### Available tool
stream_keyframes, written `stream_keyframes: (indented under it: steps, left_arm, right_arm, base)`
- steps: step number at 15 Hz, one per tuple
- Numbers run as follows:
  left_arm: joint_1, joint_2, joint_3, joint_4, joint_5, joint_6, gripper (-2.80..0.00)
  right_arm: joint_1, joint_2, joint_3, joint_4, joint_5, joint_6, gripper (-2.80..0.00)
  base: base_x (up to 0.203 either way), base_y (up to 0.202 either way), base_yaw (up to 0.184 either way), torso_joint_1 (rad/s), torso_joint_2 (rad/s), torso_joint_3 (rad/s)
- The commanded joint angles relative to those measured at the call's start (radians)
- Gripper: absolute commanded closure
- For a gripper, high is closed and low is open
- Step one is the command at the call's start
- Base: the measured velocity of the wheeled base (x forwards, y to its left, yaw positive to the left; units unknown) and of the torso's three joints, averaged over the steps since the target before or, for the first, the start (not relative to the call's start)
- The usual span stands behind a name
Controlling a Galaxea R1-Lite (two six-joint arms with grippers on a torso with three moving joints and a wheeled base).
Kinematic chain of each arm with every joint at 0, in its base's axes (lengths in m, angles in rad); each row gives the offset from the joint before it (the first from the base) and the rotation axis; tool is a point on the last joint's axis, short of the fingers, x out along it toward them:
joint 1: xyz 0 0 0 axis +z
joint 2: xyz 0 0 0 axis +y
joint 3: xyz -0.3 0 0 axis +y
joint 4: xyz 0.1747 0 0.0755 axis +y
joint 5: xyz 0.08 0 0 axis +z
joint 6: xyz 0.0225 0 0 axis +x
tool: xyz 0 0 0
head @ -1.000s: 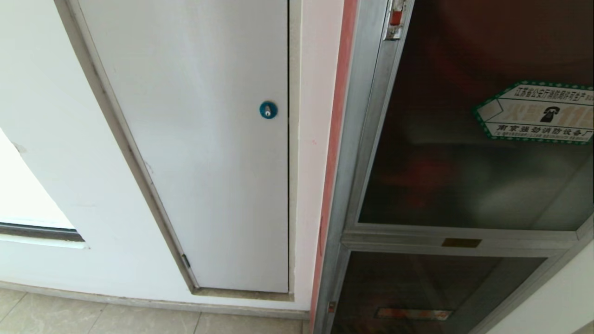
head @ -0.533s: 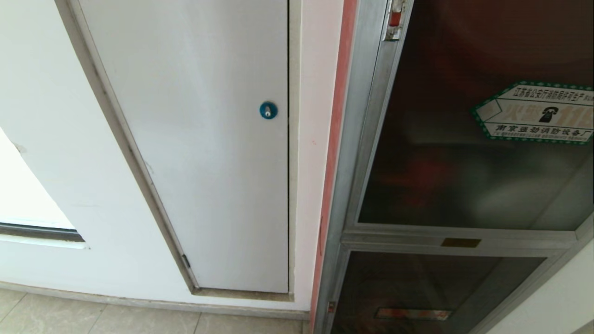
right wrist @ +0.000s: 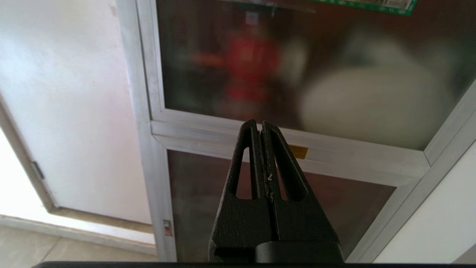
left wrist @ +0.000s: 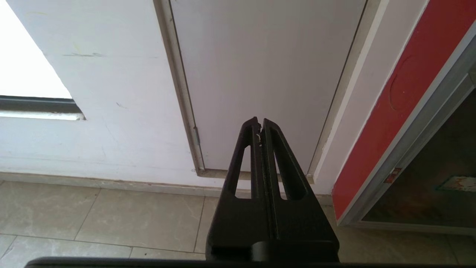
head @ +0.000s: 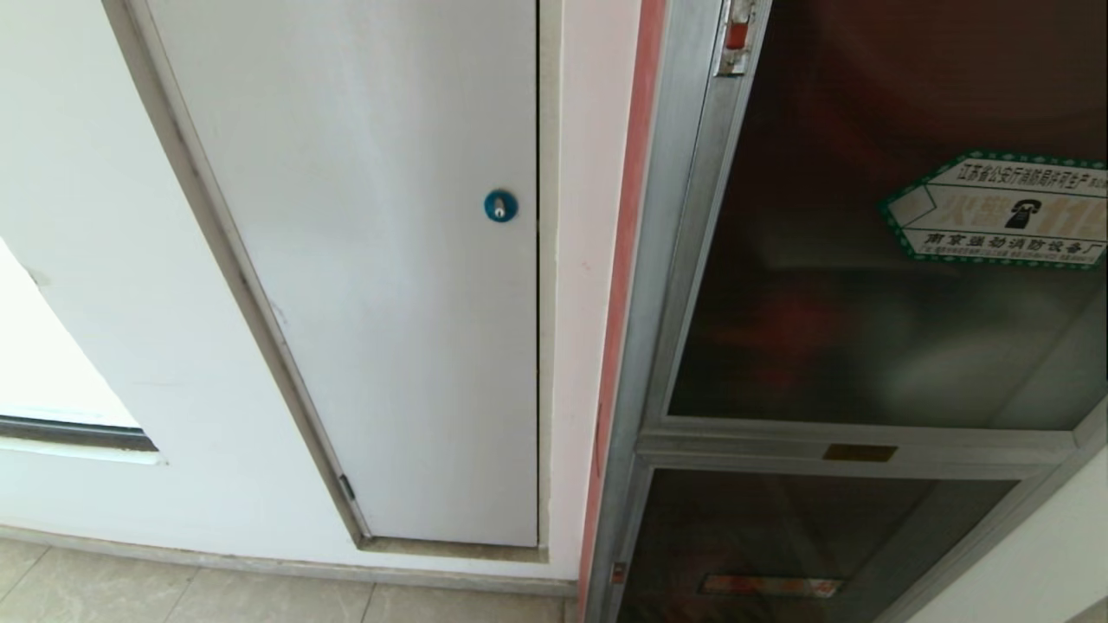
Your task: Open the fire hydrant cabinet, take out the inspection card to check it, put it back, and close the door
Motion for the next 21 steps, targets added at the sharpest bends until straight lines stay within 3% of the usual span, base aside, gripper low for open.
stream_keyframes:
  steps: [1, 5, 12, 21]
  left_arm:
    - [0.0, 0.001, 0.0, 0.0, 0.0, 0.0, 0.0]
    - [0.0, 0.001, 0.0, 0.0, 0.0, 0.0, 0.0]
    - [0.0, 0.001, 0.0, 0.0, 0.0, 0.0, 0.0]
    - [0.0, 0.001, 0.0, 0.0, 0.0, 0.0, 0.0]
  right_arm:
    - [0.0, -0.012, 0.104, -0.053, 0.0, -0.006, 0.0]
    - [0.0, -0.012, 0.208, -0.129, -0.009, -0.014, 0.0]
    - [0.0, -0.012, 0.209, -0.03, -0.031, -0.018, 0.0]
    - [0.0, -0.012, 0.209, -0.008, -0.036, 0.02, 0.0]
  base:
    - [0.0, 0.0, 0.0, 0.0, 0.0, 0.0]
    - [0.0, 0.0, 0.0, 0.0, 0.0, 0.0]
    - [0.0, 0.0, 0.0, 0.0, 0.0, 0.0]
    - [0.0, 0.0, 0.0, 0.0, 0.0, 0.0]
